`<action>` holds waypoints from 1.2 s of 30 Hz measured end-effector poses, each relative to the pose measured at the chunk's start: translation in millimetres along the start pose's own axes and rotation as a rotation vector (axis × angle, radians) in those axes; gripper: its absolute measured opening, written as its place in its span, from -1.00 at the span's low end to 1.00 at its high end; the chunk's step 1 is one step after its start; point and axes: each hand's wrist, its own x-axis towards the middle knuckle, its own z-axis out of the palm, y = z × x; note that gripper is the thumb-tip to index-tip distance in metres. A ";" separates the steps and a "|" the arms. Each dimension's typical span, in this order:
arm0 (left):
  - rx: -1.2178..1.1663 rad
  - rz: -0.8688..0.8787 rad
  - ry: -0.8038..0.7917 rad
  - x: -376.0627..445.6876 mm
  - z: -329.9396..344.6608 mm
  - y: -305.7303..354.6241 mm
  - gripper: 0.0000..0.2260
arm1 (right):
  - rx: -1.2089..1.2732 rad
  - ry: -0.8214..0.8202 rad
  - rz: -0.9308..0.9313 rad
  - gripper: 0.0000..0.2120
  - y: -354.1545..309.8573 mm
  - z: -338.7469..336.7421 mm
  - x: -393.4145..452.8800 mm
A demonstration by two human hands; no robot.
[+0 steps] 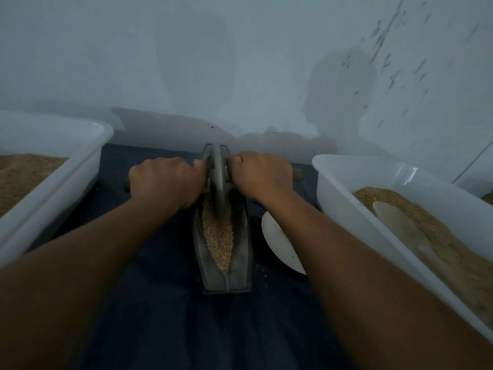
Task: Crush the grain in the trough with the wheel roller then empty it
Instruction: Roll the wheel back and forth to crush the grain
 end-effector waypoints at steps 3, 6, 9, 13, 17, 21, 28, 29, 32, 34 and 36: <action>0.017 0.028 0.051 -16.3 -5.9 1.1 -0.36 | -0.069 0.068 -0.048 -0.60 0.3 -4.0 -21.6; 0.008 0.044 0.083 -34.3 -12.2 3.5 -0.33 | -0.128 0.136 -0.104 -0.60 3.1 -7.7 -40.9; 0.011 0.046 0.095 -47.2 -15.9 4.0 -0.39 | -0.164 0.164 -0.143 -0.56 2.5 -11.2 -55.3; 0.038 0.062 0.130 -58.6 -17.4 2.0 -0.43 | -0.129 0.179 -0.147 -0.55 -0.5 -19.5 -67.2; 0.050 0.090 0.167 -56.2 -14.3 2.2 -0.46 | -0.100 0.200 -0.127 -0.50 0.1 -19.3 -67.1; 0.047 0.117 0.159 -38.4 -8.8 3.9 -0.45 | -0.095 0.144 -0.083 -0.56 5.4 -7.8 -47.3; -0.014 0.051 0.047 -0.9 -2.7 5.9 -0.54 | -0.039 0.082 -0.049 -0.60 6.7 7.4 -3.3; -0.020 0.054 0.039 2.2 -2.3 5.8 -0.54 | -0.025 0.061 -0.053 -0.60 6.6 8.0 3.0; 0.000 0.091 0.029 11.8 -1.6 6.5 -0.60 | 0.006 -0.019 -0.050 -0.55 7.7 9.4 19.8; 0.012 0.086 0.001 20.9 -1.7 8.4 -0.56 | 0.004 -0.089 -0.034 -0.53 9.6 9.6 29.1; 0.008 0.066 -0.015 28.5 -4.1 10.6 -0.50 | -0.003 -0.152 -0.018 -0.56 10.9 9.2 36.0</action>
